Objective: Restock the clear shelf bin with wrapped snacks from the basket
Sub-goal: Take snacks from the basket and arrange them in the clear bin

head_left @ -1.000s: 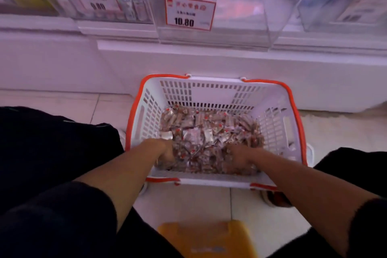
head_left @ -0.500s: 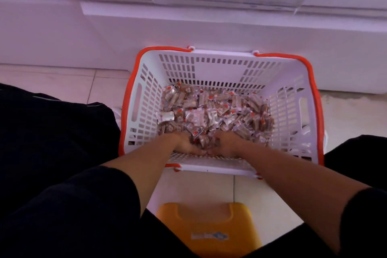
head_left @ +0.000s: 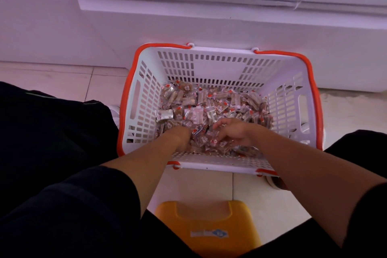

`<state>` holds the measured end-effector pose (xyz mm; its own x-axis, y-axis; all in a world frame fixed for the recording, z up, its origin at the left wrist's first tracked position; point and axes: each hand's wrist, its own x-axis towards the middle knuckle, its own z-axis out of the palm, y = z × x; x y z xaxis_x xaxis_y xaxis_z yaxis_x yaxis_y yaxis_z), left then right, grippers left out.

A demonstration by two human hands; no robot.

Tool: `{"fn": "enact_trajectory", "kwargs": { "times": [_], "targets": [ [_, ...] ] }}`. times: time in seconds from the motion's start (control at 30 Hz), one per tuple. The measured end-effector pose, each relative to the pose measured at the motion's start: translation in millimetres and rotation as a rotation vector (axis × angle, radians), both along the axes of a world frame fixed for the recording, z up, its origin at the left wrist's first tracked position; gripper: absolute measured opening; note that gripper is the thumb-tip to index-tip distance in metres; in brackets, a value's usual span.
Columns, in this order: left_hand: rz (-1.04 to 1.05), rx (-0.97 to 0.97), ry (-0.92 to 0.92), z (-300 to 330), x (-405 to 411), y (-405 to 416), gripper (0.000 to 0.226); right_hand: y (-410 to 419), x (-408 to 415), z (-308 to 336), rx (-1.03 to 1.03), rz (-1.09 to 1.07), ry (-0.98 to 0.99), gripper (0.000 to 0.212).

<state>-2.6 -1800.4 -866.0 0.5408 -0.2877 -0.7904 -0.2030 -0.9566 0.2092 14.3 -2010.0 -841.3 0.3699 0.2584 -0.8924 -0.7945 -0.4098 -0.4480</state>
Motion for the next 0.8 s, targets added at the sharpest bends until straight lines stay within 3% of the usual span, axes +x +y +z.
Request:
{"fn": "enact_trajectory", "kwargs": {
  "times": [0.1,0.23,0.3,0.37,0.5,0.63,0.8],
  "targets": [
    [0.059,0.010,-0.021,-0.3,-2.1,3.6,0.014,-1.0,-4.7,-1.3,-0.007,0.070,0.000,0.020],
    [0.121,-0.059,0.088,2.0,-2.2,10.7,0.033,0.6,-15.6,-4.2,-0.067,0.102,-0.062,0.015],
    [0.181,-0.118,0.149,3.0,-3.2,10.6,0.048,2.6,-17.5,-3.8,-0.073,0.123,-0.082,0.020],
    [0.206,-0.140,0.153,0.2,-7.3,6.2,0.043,2.3,-16.3,-2.3,-0.050,0.129,-0.051,0.031],
    [0.026,0.013,0.091,-4.1,-8.8,-1.5,0.034,-2.9,-10.1,1.8,-0.039,0.252,0.044,0.033],
    [-0.047,0.111,0.164,6.0,6.3,3.3,0.046,-10.0,-5.0,3.2,-0.023,0.292,0.089,0.036],
    [-0.027,0.175,0.283,12.3,14.6,13.5,0.051,-13.7,-1.8,-8.6,-0.008,0.024,-0.045,0.046]
  ]
}}
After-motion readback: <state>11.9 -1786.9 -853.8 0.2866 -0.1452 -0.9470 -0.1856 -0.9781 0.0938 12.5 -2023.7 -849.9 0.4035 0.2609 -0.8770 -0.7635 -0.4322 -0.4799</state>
